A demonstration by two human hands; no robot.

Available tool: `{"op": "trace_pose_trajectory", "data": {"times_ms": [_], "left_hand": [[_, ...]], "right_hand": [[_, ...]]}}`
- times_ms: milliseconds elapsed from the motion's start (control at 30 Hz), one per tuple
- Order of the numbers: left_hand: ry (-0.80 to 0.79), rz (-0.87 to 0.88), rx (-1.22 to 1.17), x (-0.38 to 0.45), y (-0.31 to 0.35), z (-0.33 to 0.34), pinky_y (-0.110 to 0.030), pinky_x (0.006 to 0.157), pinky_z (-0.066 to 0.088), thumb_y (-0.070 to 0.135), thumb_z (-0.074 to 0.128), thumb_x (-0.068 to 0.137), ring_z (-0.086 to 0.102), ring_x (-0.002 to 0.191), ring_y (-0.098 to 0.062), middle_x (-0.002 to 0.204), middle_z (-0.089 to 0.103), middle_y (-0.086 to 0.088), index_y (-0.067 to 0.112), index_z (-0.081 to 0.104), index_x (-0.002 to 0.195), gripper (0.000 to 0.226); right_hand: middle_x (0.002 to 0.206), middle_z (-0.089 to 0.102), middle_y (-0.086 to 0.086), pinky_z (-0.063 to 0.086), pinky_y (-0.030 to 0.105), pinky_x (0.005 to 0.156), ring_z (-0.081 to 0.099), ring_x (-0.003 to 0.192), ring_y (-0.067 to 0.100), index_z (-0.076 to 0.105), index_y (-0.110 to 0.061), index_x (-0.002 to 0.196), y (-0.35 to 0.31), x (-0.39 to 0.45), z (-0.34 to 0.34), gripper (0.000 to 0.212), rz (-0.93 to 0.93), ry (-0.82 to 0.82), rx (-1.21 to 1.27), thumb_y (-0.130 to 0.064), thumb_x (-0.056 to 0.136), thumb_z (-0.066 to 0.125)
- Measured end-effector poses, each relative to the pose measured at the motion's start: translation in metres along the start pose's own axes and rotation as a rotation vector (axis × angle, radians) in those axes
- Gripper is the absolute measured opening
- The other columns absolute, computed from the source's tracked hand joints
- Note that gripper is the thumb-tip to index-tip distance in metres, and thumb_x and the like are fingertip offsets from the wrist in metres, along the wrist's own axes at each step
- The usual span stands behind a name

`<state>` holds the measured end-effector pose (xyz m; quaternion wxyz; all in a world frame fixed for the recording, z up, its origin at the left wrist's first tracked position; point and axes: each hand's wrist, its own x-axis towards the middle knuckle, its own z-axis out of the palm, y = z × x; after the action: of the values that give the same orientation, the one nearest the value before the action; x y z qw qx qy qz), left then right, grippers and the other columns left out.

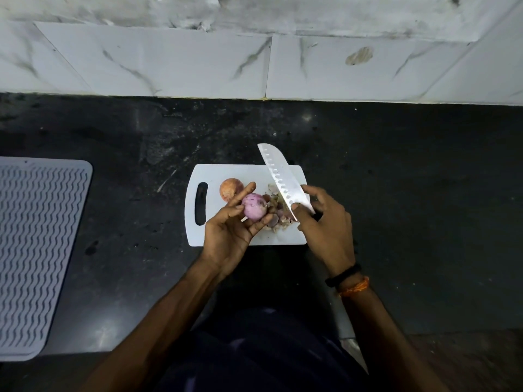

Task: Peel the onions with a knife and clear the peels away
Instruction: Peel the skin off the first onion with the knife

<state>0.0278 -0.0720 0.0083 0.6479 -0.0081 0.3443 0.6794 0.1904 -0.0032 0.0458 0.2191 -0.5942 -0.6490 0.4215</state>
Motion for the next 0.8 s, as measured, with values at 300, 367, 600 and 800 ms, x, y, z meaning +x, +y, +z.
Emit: {"op": "trace_pose_trajectory", "data": {"times_ms": [300,367,600,800], "left_hand": [[0.037,-0.055,0.001,0.0043,0.0,-0.0067,-0.029,0.071,0.061,0.017,0.059,0.082,0.063,0.109,-0.037,0.146,0.046,-0.033,0.003,0.06,0.129,0.049],[0.038,-0.063,0.016,0.0039,-0.0002,-0.0069,-0.026,0.065,0.06,0.019,0.065,0.077,0.06,0.107,-0.036,0.147,0.044,-0.032,0.004,0.06,0.128,0.054],[-0.057,-0.013,0.144,0.0019,-0.0011,-0.0077,-0.02,0.063,0.056,-0.002,0.069,0.075,0.063,0.089,-0.026,0.122,0.055,-0.024,0.009,0.066,0.123,0.05],[-0.167,-0.027,0.116,-0.0026,0.0012,-0.0045,-0.024,0.076,0.06,-0.005,0.079,0.068,0.07,0.091,-0.026,0.114,0.064,-0.016,0.003,0.055,0.138,0.075]], "right_hand": [[0.113,0.069,-0.015,0.052,0.013,0.083,0.063,0.103,0.0,0.065,-0.028,0.12,0.0042,0.0039,-0.0021,0.039,-0.066,-0.057,-0.005,-0.009,0.087,0.072],[0.109,0.067,-0.008,0.05,0.013,0.081,0.062,0.1,0.006,0.068,-0.022,0.119,0.005,0.0044,-0.0029,0.036,-0.039,-0.066,-0.056,-0.009,0.086,0.072],[0.082,0.057,0.006,0.042,0.023,0.058,0.054,0.073,0.017,0.066,-0.005,0.082,0.0081,0.003,-0.0013,0.01,0.036,-0.082,-0.284,-0.015,0.083,0.067],[0.087,0.072,-0.001,0.047,0.025,0.055,0.066,0.076,0.016,0.072,-0.014,0.097,0.0023,0.0016,-0.0024,0.02,0.063,-0.052,-0.186,-0.026,0.081,0.074]]}}
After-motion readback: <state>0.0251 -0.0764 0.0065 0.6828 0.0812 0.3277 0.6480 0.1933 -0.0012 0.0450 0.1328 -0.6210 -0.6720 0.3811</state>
